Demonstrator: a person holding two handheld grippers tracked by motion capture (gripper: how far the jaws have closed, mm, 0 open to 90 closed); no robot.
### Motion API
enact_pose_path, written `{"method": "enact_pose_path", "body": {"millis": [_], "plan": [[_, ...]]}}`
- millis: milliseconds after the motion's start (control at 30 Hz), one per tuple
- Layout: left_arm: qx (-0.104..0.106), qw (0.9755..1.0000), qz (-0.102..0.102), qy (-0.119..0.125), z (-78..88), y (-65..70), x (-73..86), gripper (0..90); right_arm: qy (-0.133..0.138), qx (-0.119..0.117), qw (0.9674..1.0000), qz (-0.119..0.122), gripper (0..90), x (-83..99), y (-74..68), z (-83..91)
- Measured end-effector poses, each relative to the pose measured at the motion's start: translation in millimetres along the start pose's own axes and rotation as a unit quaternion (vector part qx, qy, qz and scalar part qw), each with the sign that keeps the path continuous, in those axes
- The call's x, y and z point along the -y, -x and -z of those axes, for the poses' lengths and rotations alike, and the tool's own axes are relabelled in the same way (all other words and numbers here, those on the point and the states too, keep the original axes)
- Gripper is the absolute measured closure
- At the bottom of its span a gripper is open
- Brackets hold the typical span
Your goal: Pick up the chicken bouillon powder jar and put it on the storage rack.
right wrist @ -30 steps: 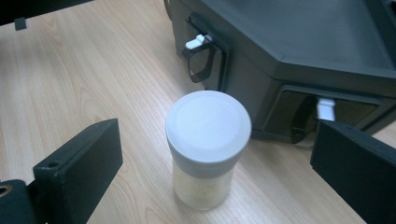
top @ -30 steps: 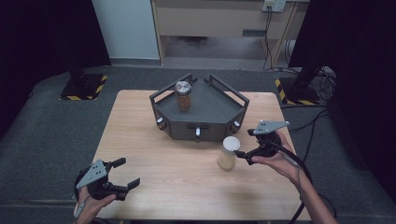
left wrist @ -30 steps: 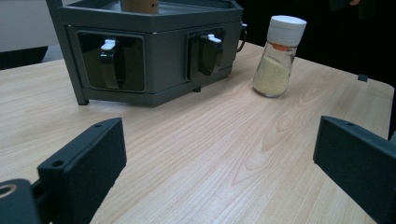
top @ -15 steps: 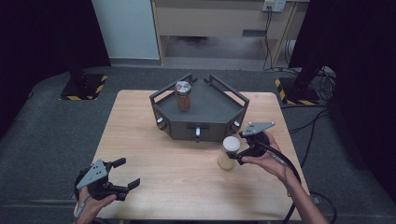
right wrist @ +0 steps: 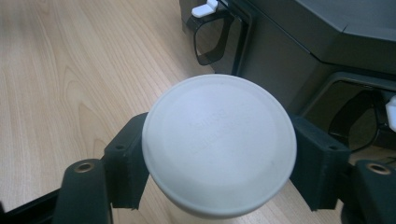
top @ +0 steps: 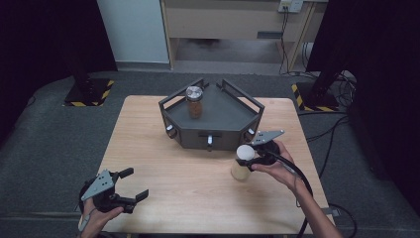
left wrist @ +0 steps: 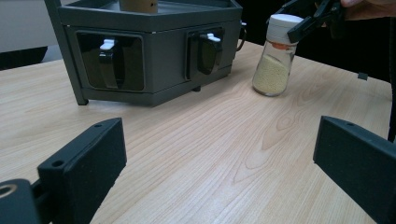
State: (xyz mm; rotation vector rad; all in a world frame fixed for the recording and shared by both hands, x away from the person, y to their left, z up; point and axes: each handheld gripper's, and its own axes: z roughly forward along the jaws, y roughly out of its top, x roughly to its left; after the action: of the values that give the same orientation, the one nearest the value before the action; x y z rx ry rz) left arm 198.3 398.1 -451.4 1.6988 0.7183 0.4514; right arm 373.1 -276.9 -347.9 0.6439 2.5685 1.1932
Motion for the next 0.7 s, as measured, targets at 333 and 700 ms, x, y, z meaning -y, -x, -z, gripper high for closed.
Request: {"method": "enact_pose_path", "body": {"millis": [333,700], "plan": [[0.000,1.0000,-0.001,-0.001,-0.1,0.3,-0.3,1.3,0.001,0.002,1.0000,0.001,34.2,0.1,-2.1,0.4],[0.000,1.0000,0.000,-0.001,-0.3,0.3,-0.1,1.3,0.003,0.005,0.9999,0.015,34.4,-4.3,-2.0,7.3]]}}
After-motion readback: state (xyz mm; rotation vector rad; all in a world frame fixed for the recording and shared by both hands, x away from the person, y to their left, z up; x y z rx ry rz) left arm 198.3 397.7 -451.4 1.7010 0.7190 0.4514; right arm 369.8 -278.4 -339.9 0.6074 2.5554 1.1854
